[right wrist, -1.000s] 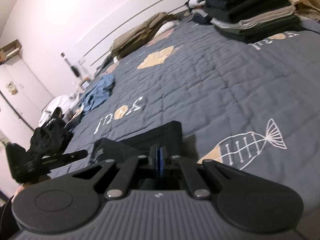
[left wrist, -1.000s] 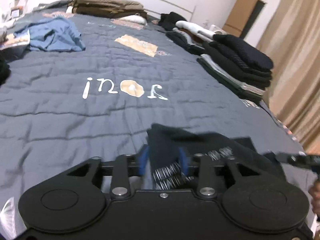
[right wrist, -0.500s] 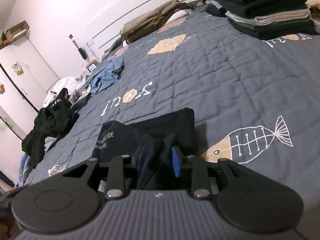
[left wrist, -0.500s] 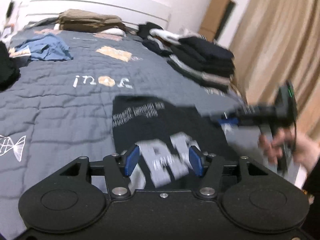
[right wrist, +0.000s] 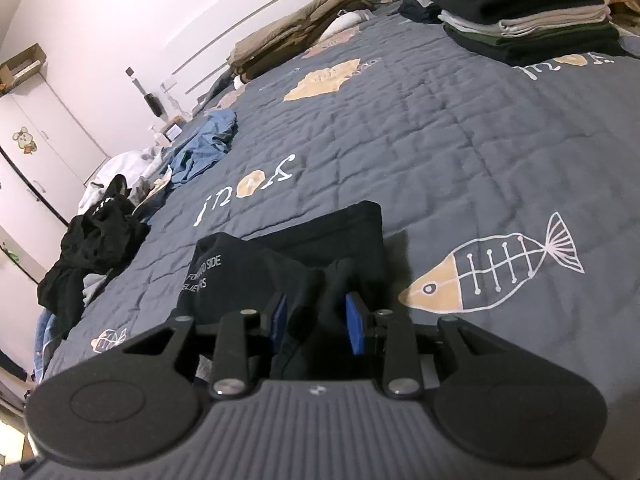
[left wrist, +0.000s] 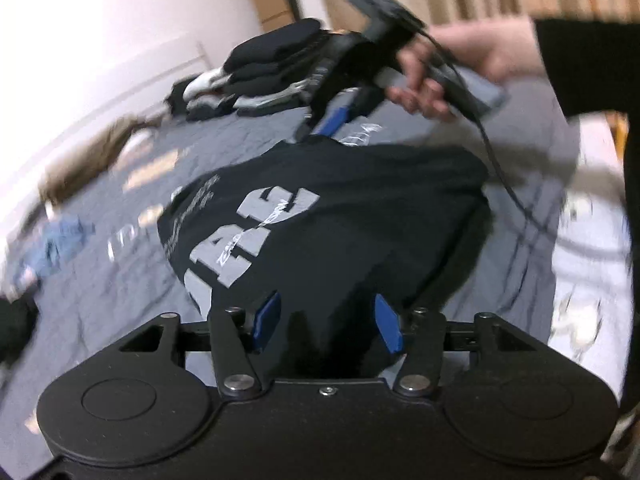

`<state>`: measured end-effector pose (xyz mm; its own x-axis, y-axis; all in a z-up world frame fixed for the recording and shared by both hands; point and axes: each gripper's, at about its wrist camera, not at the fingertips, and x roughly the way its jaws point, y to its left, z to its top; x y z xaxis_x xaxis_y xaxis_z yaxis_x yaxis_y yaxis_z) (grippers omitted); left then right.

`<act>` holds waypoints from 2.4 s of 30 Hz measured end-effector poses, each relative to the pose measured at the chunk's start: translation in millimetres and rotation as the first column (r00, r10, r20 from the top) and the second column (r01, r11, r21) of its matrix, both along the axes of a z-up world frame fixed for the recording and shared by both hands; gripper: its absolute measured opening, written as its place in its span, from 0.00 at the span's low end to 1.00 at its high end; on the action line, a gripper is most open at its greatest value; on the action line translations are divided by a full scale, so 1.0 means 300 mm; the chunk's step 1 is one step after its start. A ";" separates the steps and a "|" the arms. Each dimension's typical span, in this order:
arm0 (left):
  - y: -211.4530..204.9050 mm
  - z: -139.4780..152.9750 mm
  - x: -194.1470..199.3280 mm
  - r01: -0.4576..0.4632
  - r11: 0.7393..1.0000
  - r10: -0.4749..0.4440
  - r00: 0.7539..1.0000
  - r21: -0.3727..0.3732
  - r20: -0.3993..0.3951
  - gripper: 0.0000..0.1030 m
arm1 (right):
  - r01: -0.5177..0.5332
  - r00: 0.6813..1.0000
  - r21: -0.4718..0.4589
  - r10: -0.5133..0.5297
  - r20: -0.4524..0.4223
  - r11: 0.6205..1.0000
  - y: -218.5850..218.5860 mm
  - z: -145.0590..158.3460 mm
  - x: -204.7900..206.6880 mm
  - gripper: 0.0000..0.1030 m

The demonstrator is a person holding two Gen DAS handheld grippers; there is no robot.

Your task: Fold clothes

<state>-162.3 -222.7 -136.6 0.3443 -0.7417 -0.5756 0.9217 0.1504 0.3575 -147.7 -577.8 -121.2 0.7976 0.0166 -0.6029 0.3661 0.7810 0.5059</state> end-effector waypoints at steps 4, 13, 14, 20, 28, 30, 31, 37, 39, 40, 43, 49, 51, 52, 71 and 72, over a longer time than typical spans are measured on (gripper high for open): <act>0.004 -0.020 -0.047 0.031 1.000 -0.031 0.993 0.008 0.112 0.49 | 0.010 1.000 -0.001 -0.010 -0.002 1.000 0.005 0.002 -0.002 0.30; -0.005 -0.099 -0.085 0.077 0.992 -0.104 0.953 0.102 0.285 0.40 | 0.019 1.000 0.005 -0.019 -0.003 1.000 0.014 -0.010 -0.001 0.32; -0.005 -0.108 -0.089 0.080 0.991 -0.110 0.947 0.110 0.303 0.36 | 0.023 1.000 0.011 -0.023 -0.001 1.000 0.013 -0.011 -0.001 0.32; -0.003 -0.155 -0.110 0.087 0.984 -0.144 0.904 0.158 0.402 0.31 | 0.021 1.000 0.015 -0.021 0.005 1.000 0.028 -0.014 0.009 0.32; 0.001 -0.198 -0.129 0.108 0.972 -0.200 0.851 0.211 0.485 0.18 | 0.031 0.999 0.007 -0.031 0.008 0.999 0.047 -0.024 0.019 0.08; 0.005 -0.191 -0.126 0.108 0.966 -0.213 0.849 0.236 0.484 0.10 | 0.056 0.998 -0.001 -0.056 0.023 0.998 0.047 -0.020 0.012 0.04; 0.009 -0.184 -0.122 0.107 0.963 -0.218 0.850 0.247 0.479 0.07 | 0.070 0.997 -0.011 -0.070 0.030 0.997 0.048 -0.016 0.008 0.03; 0.037 -0.129 -0.086 0.076 0.954 -0.203 0.875 0.289 0.439 0.06 | 0.127 0.991 -0.023 -0.126 0.050 0.992 0.029 -0.009 -0.006 0.02; 0.047 -0.130 -0.084 0.068 0.957 -0.190 0.882 0.283 0.430 0.06 | 0.117 0.992 -0.025 -0.116 0.045 0.993 0.027 -0.012 -0.003 0.02; 0.047 -0.127 -0.086 0.065 0.962 -0.177 0.886 0.265 0.428 0.09 | 0.106 0.994 -0.035 -0.105 0.039 0.994 0.031 -0.012 0.001 0.02; 0.035 -0.113 -0.091 0.066 0.977 -0.149 0.892 0.203 0.427 0.13 | 0.085 0.996 -0.052 -0.084 0.027 0.995 0.032 -0.013 0.008 0.02; -0.005 -0.142 -0.128 0.085 0.982 -0.157 0.862 0.167 0.482 0.27 | 0.018 1.000 -0.001 -0.018 0.013 1.000 0.023 -0.014 0.016 0.07; -0.012 -0.159 -0.123 0.088 0.979 -0.168 0.858 0.184 0.485 0.27 | 0.009 1.000 -0.022 -0.008 0.025 1.000 0.043 -0.016 0.011 0.07; -0.011 -0.168 -0.119 0.090 0.976 -0.177 0.856 0.197 0.485 0.23 | 0.012 1.000 -0.035 -0.011 0.027 0.999 0.052 -0.018 0.012 0.05; 0.020 -0.044 -0.040 0.073 0.991 -0.101 0.957 0.111 0.272 0.23 | 0.070 0.997 -0.064 -0.068 0.026 0.995 -0.023 0.051 -0.073 0.10; 0.020 -0.028 -0.041 0.075 0.994 -0.095 0.963 0.084 0.252 0.23 | 0.072 0.997 -0.063 -0.069 0.040 0.995 -0.021 0.067 -0.093 0.12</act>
<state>-174.7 -216.6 -145.0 0.4243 -0.7337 -0.5308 0.8068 0.0400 0.5895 -175.5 -584.2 -101.1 0.8174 -0.0786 -0.5706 0.4033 0.7854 0.4696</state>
